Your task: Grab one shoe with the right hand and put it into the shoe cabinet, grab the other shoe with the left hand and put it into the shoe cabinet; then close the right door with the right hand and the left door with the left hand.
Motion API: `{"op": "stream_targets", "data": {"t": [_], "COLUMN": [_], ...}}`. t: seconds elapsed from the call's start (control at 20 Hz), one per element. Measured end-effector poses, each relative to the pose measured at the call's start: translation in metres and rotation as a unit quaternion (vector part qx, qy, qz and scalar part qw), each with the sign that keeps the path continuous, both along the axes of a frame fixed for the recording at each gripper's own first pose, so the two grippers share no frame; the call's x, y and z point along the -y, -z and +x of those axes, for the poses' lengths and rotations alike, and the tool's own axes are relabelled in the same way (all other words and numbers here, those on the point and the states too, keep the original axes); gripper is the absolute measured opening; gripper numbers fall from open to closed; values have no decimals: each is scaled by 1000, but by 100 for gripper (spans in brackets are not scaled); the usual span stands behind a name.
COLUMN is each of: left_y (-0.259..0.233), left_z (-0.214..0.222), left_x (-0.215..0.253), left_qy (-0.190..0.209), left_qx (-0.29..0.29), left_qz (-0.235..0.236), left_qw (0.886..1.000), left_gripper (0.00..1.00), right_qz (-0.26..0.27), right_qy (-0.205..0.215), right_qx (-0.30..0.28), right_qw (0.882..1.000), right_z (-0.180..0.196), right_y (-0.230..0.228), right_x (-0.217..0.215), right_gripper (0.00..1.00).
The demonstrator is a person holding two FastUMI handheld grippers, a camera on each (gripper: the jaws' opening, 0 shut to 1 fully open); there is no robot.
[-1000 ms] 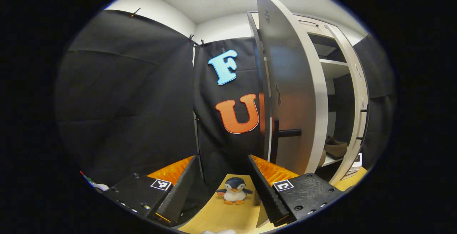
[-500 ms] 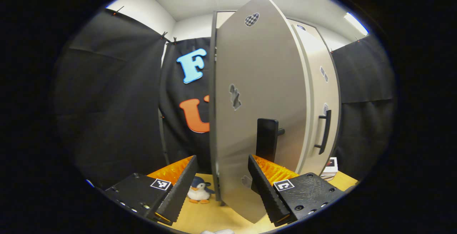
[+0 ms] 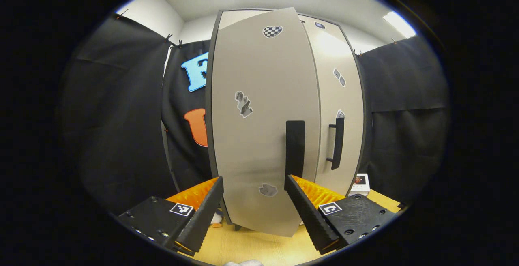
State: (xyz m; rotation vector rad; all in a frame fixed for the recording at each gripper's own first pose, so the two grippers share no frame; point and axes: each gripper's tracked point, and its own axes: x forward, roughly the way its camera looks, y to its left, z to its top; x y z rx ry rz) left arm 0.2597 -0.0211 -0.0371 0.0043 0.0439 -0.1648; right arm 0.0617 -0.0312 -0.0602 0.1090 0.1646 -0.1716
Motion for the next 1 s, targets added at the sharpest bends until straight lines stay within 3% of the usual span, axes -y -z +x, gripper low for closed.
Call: {"op": "stream_targets", "data": {"t": [0.25,0.5,0.8,0.85,1.0], "left_y": [3,-6,-5,-4,-1], "left_z": [-63,-135,-212,-224,-250], "left_x": [3,13,38,44,56], "left_qy": [-12,-39,-59,-58,-64], "left_qx": [-11,-11,-17,-16,-18], "left_qz": [-15,-14,-13,-13,-1], "left_qw": [1000,999,998,998,998], "left_gripper": [100,96,96,100,96], "right_qz": [7,-2,-4,-3,-2], "right_qy": [-17,-49,-82,-87,-98], "right_qx": [7,22,19,17,16], "right_qw": [1000,999,996,996,995], "right_z": [-5,-16,-41,-45,-60], "right_y": [-13,-32,-30,-28,-24], "right_x": [-1,9,24,25,32], "right_gripper": [97,97,97,97,97]}}
